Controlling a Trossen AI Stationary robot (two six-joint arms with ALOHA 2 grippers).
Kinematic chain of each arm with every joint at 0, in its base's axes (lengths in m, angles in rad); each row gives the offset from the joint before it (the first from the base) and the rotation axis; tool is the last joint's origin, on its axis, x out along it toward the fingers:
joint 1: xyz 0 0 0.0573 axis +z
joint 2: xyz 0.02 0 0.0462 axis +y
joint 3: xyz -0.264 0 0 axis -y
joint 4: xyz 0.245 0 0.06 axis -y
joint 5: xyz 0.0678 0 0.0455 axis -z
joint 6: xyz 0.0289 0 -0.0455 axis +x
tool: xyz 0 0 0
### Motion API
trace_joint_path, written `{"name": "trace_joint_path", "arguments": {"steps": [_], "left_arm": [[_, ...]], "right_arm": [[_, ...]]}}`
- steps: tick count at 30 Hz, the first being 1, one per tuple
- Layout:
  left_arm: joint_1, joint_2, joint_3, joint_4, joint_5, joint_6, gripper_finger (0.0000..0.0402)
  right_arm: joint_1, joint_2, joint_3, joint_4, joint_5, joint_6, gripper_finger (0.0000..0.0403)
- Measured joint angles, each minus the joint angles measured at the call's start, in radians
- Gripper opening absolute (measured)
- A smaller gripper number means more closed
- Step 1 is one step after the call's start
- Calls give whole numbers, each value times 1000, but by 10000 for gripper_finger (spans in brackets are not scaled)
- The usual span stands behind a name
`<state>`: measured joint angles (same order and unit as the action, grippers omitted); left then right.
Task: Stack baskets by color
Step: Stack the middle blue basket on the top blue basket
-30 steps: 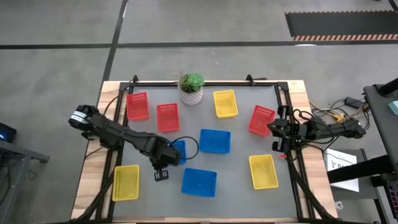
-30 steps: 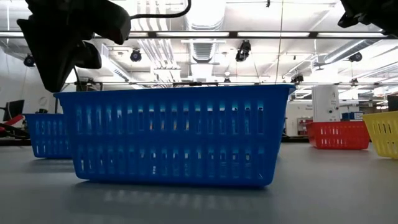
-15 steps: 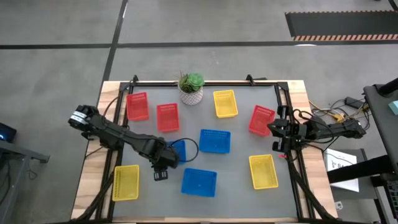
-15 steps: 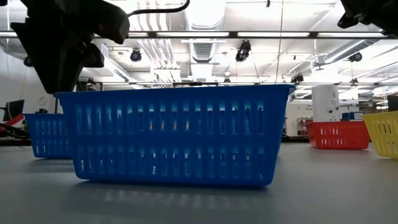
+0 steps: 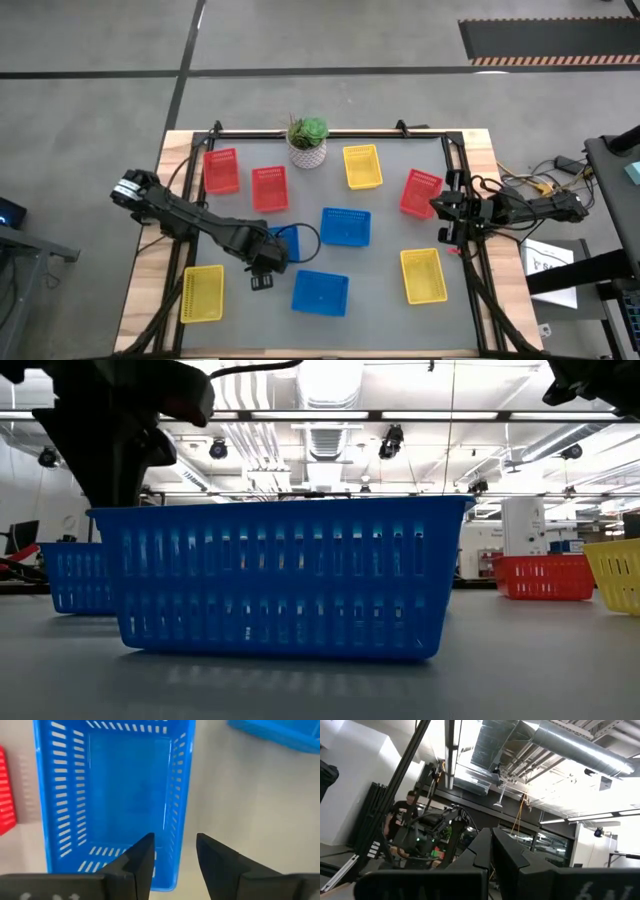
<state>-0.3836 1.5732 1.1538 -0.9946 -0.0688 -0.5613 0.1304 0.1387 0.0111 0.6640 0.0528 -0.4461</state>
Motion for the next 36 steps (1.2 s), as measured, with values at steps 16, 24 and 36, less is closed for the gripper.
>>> {"name": "trace_joint_path", "arguments": {"steps": [16,24,36], "left_arm": [[-3,64,-1,19,-17,53,131],[-4,119,-5,54,-16,85,130],[-5,138,-5,51,-14,98,23]], "right_arm": [[0,0,0,0,0,0,9],[0,0,0,-1,0,0,9],[0,0,0,0,0,0,9]]}}
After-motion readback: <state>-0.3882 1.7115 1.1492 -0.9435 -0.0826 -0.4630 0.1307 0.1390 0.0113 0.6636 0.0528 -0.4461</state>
